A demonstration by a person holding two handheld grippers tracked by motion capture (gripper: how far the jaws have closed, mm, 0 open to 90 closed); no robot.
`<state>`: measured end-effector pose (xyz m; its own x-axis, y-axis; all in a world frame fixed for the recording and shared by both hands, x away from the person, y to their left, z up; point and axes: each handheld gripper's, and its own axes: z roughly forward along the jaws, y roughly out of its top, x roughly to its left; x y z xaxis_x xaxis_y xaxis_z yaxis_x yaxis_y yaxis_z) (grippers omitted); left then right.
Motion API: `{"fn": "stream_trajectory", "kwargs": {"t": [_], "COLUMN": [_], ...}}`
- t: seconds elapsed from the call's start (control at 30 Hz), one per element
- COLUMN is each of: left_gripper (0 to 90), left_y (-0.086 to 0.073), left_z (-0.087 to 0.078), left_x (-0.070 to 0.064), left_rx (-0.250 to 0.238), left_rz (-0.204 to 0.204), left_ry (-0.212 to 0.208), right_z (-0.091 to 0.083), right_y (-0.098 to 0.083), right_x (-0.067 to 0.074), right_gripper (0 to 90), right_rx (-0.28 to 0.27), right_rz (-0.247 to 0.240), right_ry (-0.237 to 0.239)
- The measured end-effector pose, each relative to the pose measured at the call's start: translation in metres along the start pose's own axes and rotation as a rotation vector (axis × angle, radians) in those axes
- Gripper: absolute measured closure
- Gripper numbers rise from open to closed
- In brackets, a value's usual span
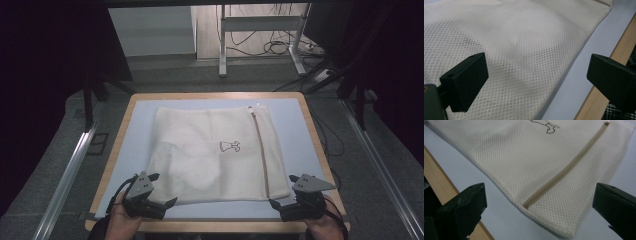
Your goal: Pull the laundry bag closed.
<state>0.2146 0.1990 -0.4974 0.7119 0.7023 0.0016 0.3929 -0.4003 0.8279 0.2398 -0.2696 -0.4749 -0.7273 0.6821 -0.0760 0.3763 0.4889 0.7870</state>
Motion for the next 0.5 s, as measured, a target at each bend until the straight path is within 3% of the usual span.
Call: {"fn": "stream_trajectory", "kwargs": {"t": [0.3,0.5], "left_gripper": [3.4,3.2], "left_y": [-0.013,-0.023], "left_z": [-0.009,-0.008], "left_x": [0.007,0.014], "left_rx": [-0.007,0.03], "left_rz": [-0.033,-0.066], "left_ry": [0.027,0.031], "right_z": [-0.012,-0.02], "right_y": [-0.017,-0.028], "right_x": [0.0,-0.005], "right_gripper": [0.0,0.0], "right_rx": [0.011,0.013], "right_rz": [0.033,0.084], "right_ry": [-0.015,-0.001]}}
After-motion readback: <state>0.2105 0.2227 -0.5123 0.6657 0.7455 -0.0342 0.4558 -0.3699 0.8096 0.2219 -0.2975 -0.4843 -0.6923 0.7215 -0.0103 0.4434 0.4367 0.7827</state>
